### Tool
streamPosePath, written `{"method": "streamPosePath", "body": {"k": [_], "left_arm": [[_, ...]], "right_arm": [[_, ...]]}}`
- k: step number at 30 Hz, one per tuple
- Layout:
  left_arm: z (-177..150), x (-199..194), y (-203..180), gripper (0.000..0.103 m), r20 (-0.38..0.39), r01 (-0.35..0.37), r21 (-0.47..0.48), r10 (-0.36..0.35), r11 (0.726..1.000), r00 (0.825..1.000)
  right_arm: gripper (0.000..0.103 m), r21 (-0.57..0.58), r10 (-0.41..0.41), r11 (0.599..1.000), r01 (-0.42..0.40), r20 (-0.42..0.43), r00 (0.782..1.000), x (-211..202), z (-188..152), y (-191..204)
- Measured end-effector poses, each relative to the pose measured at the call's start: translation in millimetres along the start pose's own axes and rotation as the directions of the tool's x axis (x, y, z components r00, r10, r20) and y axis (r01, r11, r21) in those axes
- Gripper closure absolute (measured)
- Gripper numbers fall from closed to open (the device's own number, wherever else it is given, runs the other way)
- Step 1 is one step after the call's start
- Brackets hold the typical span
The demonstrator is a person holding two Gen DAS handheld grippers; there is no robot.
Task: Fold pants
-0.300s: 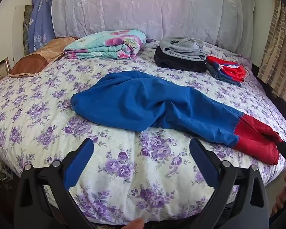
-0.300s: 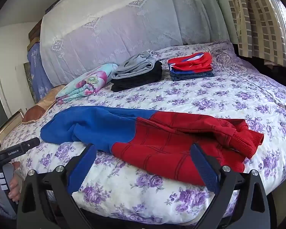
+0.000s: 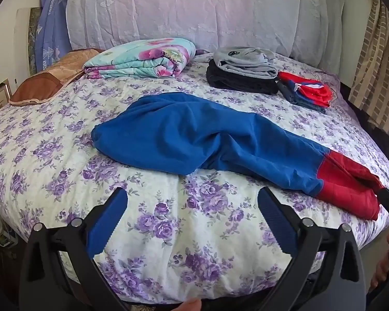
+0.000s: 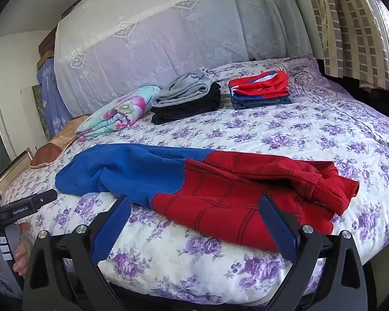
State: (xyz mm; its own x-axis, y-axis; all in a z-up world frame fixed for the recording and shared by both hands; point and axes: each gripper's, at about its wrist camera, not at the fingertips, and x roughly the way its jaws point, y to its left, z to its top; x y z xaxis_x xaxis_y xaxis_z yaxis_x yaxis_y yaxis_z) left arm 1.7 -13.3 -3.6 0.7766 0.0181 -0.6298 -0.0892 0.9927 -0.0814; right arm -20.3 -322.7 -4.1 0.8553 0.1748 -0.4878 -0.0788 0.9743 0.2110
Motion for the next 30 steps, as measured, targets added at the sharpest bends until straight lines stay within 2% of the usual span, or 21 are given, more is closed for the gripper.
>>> {"method": "streamPosePath", "body": {"k": [30], "left_arm": [[-8.3, 8.1, -0.8, 0.005, -0.017, -0.003, 0.017, 0.004, 1.000, 1.000]], "right_arm": [[0.004, 0.006, 0.002, 1.000, -0.002, -0.001, 1.000, -1.1, -2.2, -2.1]]}}
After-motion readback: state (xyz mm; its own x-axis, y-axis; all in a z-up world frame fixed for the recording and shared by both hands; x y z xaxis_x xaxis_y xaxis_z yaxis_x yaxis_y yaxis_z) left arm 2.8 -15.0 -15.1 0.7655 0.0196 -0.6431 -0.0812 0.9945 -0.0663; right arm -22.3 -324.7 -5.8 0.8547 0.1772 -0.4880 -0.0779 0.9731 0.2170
